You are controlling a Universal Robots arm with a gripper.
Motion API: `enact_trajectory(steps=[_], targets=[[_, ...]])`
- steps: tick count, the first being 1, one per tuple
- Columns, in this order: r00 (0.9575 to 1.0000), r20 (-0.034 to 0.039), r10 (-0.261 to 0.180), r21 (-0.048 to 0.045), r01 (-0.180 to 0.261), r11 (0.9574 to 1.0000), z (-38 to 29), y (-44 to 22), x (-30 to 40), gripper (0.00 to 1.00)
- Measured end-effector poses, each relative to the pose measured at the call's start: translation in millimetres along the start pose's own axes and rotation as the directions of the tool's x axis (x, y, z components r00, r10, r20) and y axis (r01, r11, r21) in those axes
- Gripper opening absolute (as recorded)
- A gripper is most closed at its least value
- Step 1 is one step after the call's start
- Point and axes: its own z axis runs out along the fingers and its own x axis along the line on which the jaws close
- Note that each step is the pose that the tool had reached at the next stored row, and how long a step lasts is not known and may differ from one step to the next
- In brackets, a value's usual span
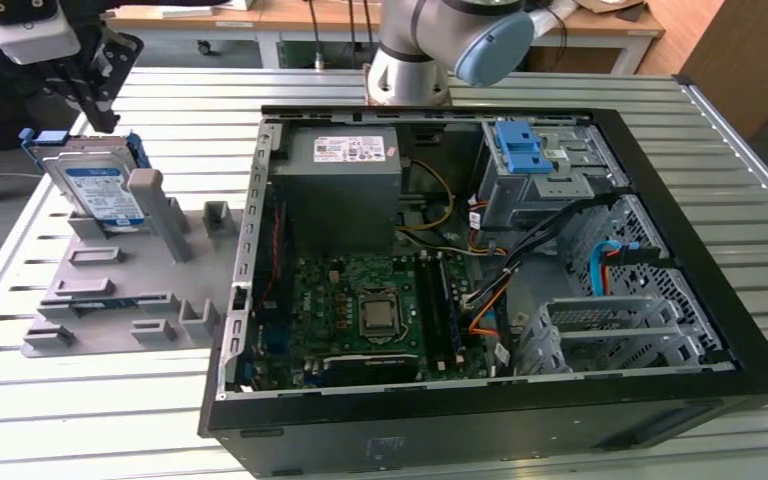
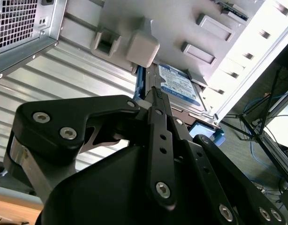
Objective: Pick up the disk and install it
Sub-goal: 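Reach for the disk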
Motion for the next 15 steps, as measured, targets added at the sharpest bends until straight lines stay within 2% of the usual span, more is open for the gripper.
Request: enact_trajectory(steps=[6,11,15], targets=[[1.0,-0.0007,0.0,0.0,0.0,1.0,1.5,1.0,11.9,0.11],[1.0,-0.0013,0.0,0.0001,0.0,1.0,5.7,3.1,32.3,0.11],[1.0,-0.0029,0.0,0.0002,0.0,1.0,9.6,7.5,47.4,0.11]])
